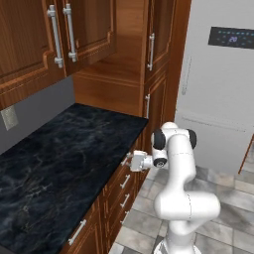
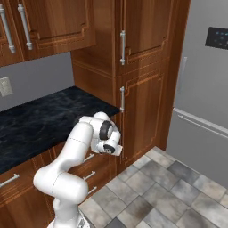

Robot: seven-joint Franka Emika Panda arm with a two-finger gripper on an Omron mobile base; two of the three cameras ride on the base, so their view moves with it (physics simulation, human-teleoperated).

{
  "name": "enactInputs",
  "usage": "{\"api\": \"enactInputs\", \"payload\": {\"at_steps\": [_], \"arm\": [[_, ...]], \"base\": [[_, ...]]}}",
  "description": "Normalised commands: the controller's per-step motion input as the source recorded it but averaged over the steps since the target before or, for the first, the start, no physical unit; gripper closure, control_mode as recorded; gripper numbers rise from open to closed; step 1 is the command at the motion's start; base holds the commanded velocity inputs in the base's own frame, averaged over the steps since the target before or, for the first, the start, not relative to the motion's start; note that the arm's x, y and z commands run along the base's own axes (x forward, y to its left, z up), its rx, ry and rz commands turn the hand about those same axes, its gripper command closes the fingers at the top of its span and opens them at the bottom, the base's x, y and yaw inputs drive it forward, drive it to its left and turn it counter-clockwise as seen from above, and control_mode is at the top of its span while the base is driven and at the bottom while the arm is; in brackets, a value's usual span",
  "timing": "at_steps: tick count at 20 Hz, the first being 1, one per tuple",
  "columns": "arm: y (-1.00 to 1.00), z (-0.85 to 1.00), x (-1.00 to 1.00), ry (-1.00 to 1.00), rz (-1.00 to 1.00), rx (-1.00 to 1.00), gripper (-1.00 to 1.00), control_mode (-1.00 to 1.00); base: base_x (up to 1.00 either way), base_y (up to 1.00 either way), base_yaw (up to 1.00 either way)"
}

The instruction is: Take a straw from the drawer in front and place it inside the glass cup on the dining counter.

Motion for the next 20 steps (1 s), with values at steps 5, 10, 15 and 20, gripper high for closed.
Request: {"api": "enactInputs", "payload": {"at_steps": [5, 10, 15, 20], "arm": [[0.39, 0.13, 0.0, -0.02, -0.08, -0.06, -1.0, -1.0], [0.43, 0.33, 0.0, -0.01, -0.13, -0.14, -1.0, -1.0], [0.44, 0.34, 0.0, 0.0, -0.13, -0.18, -1.0, -1.0], [0.65, 0.17, 0.02, 0.0, -0.12, -0.18, 1.0, -1.0]], "base": [[0.0, 0.0, 0.0], [0.0, 0.0, 0.0], [0.0, 0.0, 0.0], [0.0, 0.0, 0.0]]}}
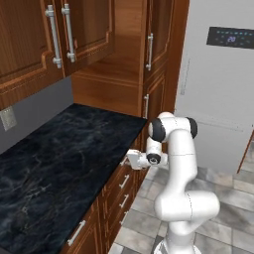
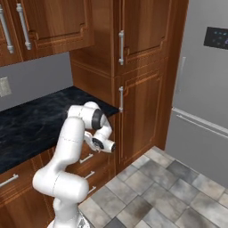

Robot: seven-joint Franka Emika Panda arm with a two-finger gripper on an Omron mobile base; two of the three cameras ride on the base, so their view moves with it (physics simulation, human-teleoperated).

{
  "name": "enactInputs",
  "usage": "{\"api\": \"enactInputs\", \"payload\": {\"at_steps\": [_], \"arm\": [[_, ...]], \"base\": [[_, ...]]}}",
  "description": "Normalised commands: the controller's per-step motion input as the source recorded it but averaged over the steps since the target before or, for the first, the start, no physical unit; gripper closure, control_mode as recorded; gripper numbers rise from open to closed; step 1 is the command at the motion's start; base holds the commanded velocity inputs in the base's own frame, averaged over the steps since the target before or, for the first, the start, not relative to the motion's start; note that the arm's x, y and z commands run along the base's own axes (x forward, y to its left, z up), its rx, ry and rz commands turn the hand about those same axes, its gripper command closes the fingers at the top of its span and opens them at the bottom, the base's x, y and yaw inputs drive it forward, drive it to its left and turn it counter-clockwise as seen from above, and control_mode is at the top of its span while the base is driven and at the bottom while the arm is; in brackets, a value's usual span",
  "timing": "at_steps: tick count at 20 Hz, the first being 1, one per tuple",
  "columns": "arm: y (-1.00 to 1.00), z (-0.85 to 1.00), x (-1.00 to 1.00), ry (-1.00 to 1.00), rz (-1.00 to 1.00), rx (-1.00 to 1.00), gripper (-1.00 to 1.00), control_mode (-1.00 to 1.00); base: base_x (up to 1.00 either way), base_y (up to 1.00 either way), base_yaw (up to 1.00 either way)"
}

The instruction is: Take a straw from the drawer in front and place it inside the glass cup on the dining counter.

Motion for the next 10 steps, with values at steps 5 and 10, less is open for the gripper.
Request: {"api": "enactInputs", "payload": {"at_steps": [5, 10], "arm": [[0.44, 0.02, 0.03, 0.0, -0.08, -0.11, 1.0, -1.0], [0.01, -0.01, 0.07, 0.07, 0.0, 0.01, 1.0, -1.0]], "base": [[0.0, 0.0, 0.0], [0.0, 0.0, 0.0]]}}
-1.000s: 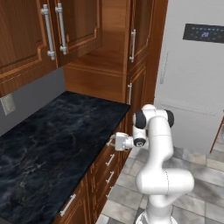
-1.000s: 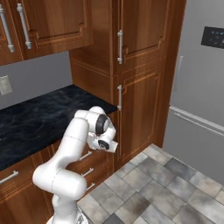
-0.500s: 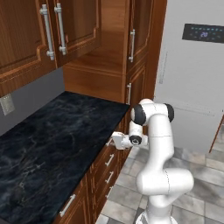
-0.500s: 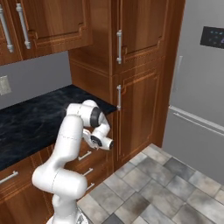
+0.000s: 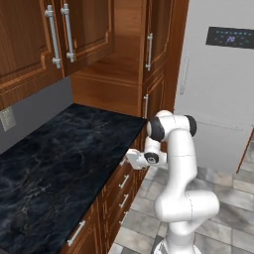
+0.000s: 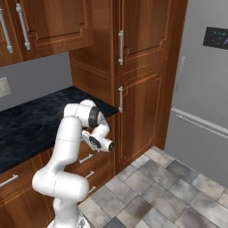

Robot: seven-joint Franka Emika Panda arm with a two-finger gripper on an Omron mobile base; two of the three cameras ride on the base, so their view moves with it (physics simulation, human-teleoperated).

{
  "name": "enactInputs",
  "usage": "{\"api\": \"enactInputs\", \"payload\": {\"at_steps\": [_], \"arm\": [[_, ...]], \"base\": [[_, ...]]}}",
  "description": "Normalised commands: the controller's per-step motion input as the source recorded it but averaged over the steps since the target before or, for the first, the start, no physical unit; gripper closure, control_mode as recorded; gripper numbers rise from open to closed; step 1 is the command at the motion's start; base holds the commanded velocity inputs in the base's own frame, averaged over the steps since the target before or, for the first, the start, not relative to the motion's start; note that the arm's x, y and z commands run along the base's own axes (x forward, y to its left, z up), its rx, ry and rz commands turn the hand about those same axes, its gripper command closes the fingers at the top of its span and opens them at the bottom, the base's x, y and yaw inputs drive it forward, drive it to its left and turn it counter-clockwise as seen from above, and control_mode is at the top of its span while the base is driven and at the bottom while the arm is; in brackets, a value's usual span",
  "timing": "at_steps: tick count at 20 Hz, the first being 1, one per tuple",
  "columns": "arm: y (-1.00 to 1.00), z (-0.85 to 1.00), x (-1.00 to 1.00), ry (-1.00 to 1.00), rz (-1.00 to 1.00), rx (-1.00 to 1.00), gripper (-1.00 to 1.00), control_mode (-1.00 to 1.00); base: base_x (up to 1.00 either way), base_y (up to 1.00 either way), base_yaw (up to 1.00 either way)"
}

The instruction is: Take a straw from the drawer in front and place it inside the glass cup on the dining counter.

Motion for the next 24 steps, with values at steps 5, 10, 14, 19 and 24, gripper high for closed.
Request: {"api": "enactInputs", "payload": {"at_steps": [5, 10, 14, 19, 24], "arm": [[-0.18, -0.22, 0.02, 0.12, 0.0, 0.08, 1.0, -1.0], [-0.58, -0.37, 0.0, 0.1, 0.0, 0.02, 1.0, -1.0], [-0.92, -0.39, -0.09, 0.05, -0.01, 0.0, 1.0, -1.0], [-1.0, -0.3, -0.17, 0.02, -0.04, 0.0, 1.0, -1.0], [-1.0, -0.2, -0.26, 0.0, -0.07, -0.02, 1.0, -1.0]], "base": [[0.0, 0.0, 0.0], [0.0, 0.0, 0.0], [0.0, 0.0, 0.0], [0.0, 0.0, 0.0], [0.0, 0.0, 0.0]]}}
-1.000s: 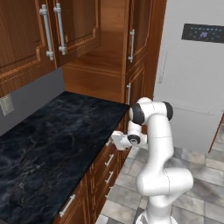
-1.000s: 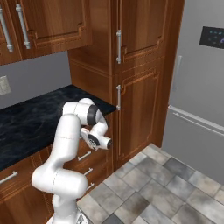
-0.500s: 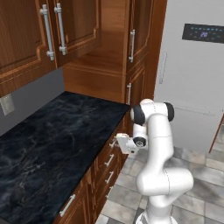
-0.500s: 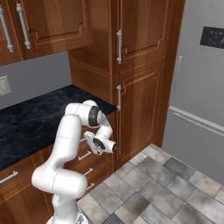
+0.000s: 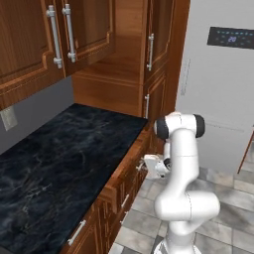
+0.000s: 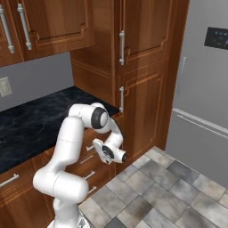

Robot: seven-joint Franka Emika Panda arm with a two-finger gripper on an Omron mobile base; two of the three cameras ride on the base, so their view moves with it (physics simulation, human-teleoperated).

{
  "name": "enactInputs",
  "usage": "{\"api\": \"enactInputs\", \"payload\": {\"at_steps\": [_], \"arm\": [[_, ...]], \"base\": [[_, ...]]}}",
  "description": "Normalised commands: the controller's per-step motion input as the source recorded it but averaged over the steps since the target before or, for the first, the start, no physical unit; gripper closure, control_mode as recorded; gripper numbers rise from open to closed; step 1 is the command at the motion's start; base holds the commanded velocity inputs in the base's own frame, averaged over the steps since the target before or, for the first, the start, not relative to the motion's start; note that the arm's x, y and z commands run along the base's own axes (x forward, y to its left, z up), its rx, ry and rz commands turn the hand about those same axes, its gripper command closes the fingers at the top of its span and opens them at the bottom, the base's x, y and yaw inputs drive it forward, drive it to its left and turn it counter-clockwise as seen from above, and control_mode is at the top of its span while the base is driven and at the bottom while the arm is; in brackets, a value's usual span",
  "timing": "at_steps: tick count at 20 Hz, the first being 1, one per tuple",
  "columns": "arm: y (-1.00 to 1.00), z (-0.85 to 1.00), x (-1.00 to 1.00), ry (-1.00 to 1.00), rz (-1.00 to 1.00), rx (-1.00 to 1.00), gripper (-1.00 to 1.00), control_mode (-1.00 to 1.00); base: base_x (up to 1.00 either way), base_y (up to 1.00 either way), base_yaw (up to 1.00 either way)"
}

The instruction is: Take a straw from the drawer in front and place it inside the glass cup on the dining counter.

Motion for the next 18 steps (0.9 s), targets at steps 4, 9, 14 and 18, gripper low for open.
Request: {"api": "enactInputs", "payload": {"at_steps": [4, 9, 14, 18], "arm": [[-1.0, -0.13, -0.33, 0.01, -0.11, -0.06, 1.0, -1.0], [-1.0, -0.16, -0.32, 0.04, -0.13, -0.08, 1.0, -1.0], [-1.0, -0.17, -0.35, 0.05, -0.15, -0.08, 1.0, -1.0], [-1.0, -0.15, -0.41, 0.07, -0.16, -0.1, 1.0, -1.0]], "base": [[0.0, 0.0, 0.0], [0.0, 0.0, 0.0], [0.0, 0.0, 0.0], [0.0, 0.0, 0.0]]}}
